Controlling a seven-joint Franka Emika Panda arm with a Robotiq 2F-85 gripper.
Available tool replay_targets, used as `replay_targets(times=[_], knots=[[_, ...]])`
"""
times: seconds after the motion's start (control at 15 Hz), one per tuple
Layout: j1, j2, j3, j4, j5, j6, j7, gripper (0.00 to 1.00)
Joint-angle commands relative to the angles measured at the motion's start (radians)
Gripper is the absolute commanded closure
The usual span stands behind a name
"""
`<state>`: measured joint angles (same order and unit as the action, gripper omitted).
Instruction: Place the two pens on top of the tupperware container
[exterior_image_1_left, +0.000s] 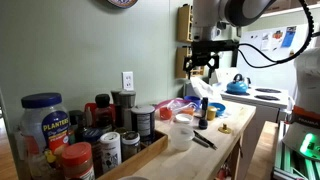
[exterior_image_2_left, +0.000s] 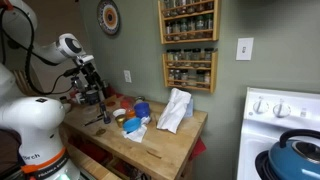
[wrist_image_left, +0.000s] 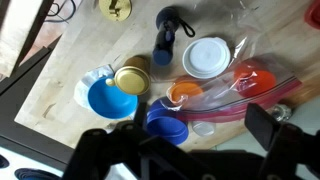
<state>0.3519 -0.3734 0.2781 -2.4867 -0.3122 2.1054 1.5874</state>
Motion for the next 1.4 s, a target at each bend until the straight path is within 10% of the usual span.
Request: replay_targets(times=[0.0, 0.8, 1.33], knots=[[-0.047, -0.005, 0.044, 0.000, 0.020, 0.003, -0.016, 0.00], [-0.047, -0.005, 0.044, 0.000, 0.020, 0.003, -0.016, 0.00], [0.060, -0.041, 0.016, -0.165, 0.381, 0.261, -0.452, 0.00]])
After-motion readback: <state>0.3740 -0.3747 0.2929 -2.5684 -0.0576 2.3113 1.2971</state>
